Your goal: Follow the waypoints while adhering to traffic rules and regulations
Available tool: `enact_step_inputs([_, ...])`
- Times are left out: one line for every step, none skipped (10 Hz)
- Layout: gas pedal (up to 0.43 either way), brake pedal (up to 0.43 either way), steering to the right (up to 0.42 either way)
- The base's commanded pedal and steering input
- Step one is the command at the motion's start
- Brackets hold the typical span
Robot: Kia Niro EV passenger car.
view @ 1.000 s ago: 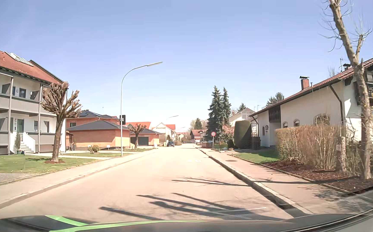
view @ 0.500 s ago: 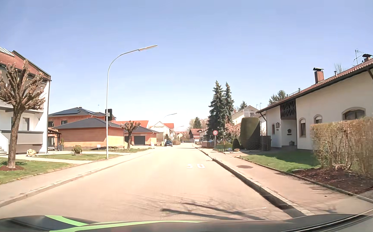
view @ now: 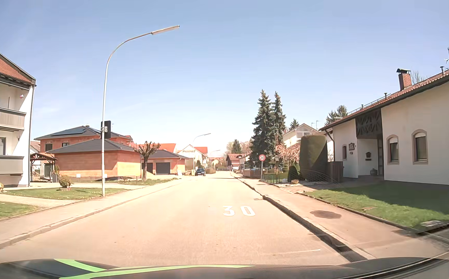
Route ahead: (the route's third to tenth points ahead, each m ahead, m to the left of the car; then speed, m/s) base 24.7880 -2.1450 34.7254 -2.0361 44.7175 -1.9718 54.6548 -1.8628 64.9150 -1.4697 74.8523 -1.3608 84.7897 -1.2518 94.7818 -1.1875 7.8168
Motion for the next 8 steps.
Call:
enact_step_inputs([0.087,0.000,0.004])
enact_step_inputs([0.087,0.000,0.004])
enact_step_inputs([0.087,0.000,0.003])
enact_step_inputs([0.087,0.000,0.003])
enact_step_inputs([0.098,0.000,0.004])
enact_step_inputs([0.098,0.000,0.003])
enact_step_inputs([0.098,0.000,0.003])
enact_step_inputs([0.098,0.000,0.002])
